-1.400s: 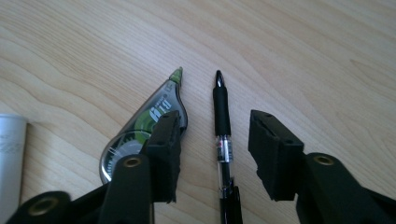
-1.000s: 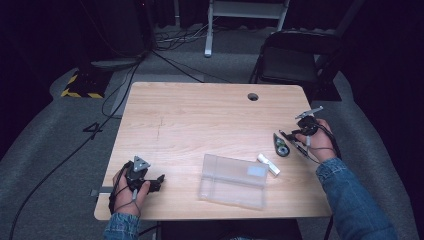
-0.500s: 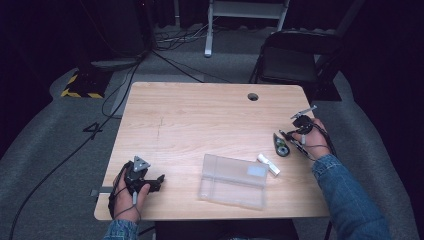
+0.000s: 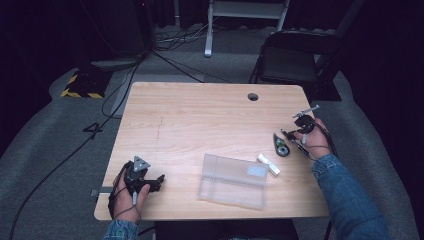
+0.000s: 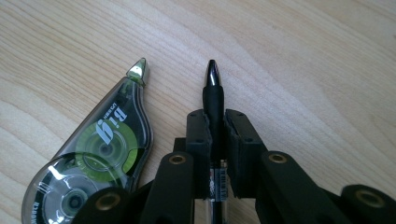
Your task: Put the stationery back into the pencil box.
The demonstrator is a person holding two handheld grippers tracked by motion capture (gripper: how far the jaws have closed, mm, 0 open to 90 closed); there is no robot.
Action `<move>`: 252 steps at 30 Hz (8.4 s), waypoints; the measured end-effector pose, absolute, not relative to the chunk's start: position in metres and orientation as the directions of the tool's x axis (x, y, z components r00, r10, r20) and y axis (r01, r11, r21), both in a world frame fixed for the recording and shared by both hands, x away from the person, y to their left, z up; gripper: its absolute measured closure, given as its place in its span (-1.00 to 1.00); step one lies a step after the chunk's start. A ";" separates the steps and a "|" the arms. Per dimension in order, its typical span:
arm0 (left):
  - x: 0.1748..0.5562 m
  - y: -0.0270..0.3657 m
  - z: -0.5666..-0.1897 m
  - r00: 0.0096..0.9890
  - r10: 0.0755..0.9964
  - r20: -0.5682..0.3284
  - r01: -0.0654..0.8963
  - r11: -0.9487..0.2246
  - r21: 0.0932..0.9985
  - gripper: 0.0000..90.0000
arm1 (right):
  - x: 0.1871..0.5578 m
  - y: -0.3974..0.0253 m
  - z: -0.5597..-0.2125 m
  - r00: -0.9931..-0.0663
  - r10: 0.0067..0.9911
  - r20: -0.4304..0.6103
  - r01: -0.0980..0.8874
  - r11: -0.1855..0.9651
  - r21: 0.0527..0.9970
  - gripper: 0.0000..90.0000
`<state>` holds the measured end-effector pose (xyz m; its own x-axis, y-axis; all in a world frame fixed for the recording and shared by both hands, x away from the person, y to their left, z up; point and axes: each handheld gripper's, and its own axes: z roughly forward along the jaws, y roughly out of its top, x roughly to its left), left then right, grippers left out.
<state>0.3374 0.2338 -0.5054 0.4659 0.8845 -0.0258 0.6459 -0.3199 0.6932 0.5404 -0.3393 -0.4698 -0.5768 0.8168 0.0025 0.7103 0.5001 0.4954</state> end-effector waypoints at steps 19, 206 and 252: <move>0.338 0.233 -0.505 0.468 0.883 -0.028 0.647 -0.321 0.692 -0.70 | 0.522 -0.338 -0.415 -0.571 0.821 0.012 0.674 0.460 0.578 0.80; 0.346 0.225 -0.505 0.493 0.870 -0.028 0.641 -0.341 0.688 -0.76 | 0.379 -0.164 -0.447 -0.969 0.249 0.003 0.185 0.713 0.677 0.60; 0.342 0.226 -0.505 0.477 0.878 -0.024 0.645 -0.331 0.689 -0.76 | 0.472 -0.295 -0.445 -0.540 0.836 0.097 0.609 0.309 0.730 -0.05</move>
<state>0.3419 0.2256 -0.5055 0.4773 0.8784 -0.0240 0.6446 -0.3314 0.6890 0.4722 -0.2954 -0.4452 -0.5399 0.8362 0.0966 0.6093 0.3091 0.7303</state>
